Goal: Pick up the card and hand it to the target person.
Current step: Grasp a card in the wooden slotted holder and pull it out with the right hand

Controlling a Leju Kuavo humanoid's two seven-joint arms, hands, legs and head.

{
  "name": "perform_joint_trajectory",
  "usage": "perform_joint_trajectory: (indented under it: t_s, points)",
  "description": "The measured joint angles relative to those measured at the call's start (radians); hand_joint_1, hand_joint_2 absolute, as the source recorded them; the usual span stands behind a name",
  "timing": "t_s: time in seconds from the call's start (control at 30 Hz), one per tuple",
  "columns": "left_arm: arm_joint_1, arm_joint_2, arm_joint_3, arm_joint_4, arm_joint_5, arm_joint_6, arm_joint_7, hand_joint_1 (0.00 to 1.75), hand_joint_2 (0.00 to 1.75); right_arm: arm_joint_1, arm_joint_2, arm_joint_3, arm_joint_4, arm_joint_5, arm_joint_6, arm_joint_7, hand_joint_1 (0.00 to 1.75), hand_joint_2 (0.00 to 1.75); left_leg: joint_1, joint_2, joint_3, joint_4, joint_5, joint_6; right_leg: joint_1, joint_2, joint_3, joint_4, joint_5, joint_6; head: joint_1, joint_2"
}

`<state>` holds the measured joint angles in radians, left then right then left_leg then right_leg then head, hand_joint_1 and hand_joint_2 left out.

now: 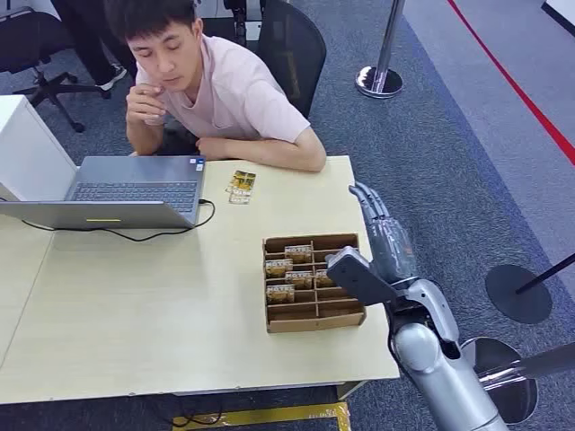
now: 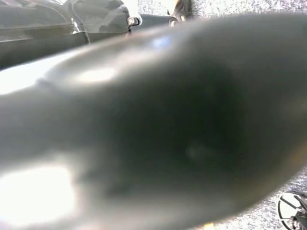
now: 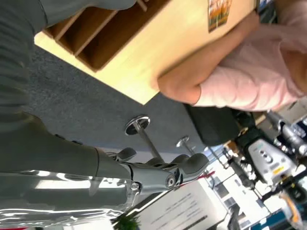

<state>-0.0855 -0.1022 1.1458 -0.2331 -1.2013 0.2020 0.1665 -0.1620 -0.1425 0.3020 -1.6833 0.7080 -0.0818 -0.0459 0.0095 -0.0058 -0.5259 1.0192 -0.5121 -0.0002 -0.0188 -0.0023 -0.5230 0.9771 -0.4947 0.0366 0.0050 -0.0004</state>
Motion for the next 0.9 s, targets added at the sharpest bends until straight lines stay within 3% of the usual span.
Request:
perform_joint_trajectory:
  t_s: [0.23, 0.27, 0.37, 0.4, 0.53, 0.67, 0.9]
  points:
    - [0.000, 0.000, 0.004, 0.000, -0.004, -0.001, 0.001, 0.00, 0.00, -0.002, -0.028, 0.077, -0.064, 0.004, 0.098, 0.077, 0.00, 1.75, 0.000, 0.000, 0.000, 0.000, 0.000, 0.000, 0.000, 0.000, 0.000, 0.000, 0.000, 0.000, 0.000, 0.000]
    - [0.000, 0.000, 0.004, 0.000, -0.004, -0.001, 0.001, 0.00, 0.00, -0.005, -0.030, 0.080, -0.066, 0.004, 0.102, 0.081, 0.36, 1.75, 0.000, 0.000, 0.000, 0.000, 0.000, 0.000, 0.000, 0.000, 0.000, 0.000, 0.000, 0.000, 0.000, 0.000]
    - [0.000, 0.000, 0.004, 0.000, -0.005, 0.000, 0.001, 0.00, 0.00, -0.033, -0.052, 0.112, -0.070, 0.009, 0.125, 0.106, 1.64, 1.75, 0.000, 0.000, 0.000, 0.000, 0.000, 0.000, 0.000, 0.000, 0.000, 0.000, 0.000, 0.000, 0.000, 0.000]
    - [0.000, 0.000, 0.004, 0.000, -0.006, -0.001, 0.001, 0.00, 0.00, -0.044, -0.064, 0.127, -0.071, 0.013, 0.139, 0.121, 1.70, 1.75, 0.000, 0.000, 0.000, 0.000, 0.000, 0.000, 0.000, 0.000, 0.000, 0.000, 0.000, 0.000, 0.000, 0.000]
    - [0.001, 0.000, 0.006, 0.000, -0.009, -0.002, 0.002, 0.00, 0.00, -0.088, -0.116, 0.184, -0.071, 0.021, 0.203, 0.179, 1.58, 1.75, 0.000, 0.000, 0.000, 0.000, 0.000, 0.000, 0.000, 0.000, 0.000, 0.000, 0.000, 0.000, 0.000, 0.000]
    - [0.000, 0.000, 0.008, 0.000, -0.010, -0.002, 0.007, 0.00, 0.00, -0.140, -0.157, 0.233, -0.069, -0.005, 0.256, 0.222, 1.33, 1.75, 0.000, 0.000, 0.000, 0.000, 0.000, 0.000, 0.000, 0.000, 0.000, 0.000, 0.000, 0.000, 0.000, 0.000]
    - [0.000, 0.000, 0.017, 0.006, -0.009, 0.000, 0.014, 0.00, 0.00, -0.196, -0.183, 0.291, -0.059, 0.009, 0.264, 0.256, 1.23, 1.75, 0.000, 0.000, 0.000, 0.000, 0.000, 0.000, 0.000, 0.000, 0.000, 0.000, 0.000, 0.000, 0.000, 0.000]
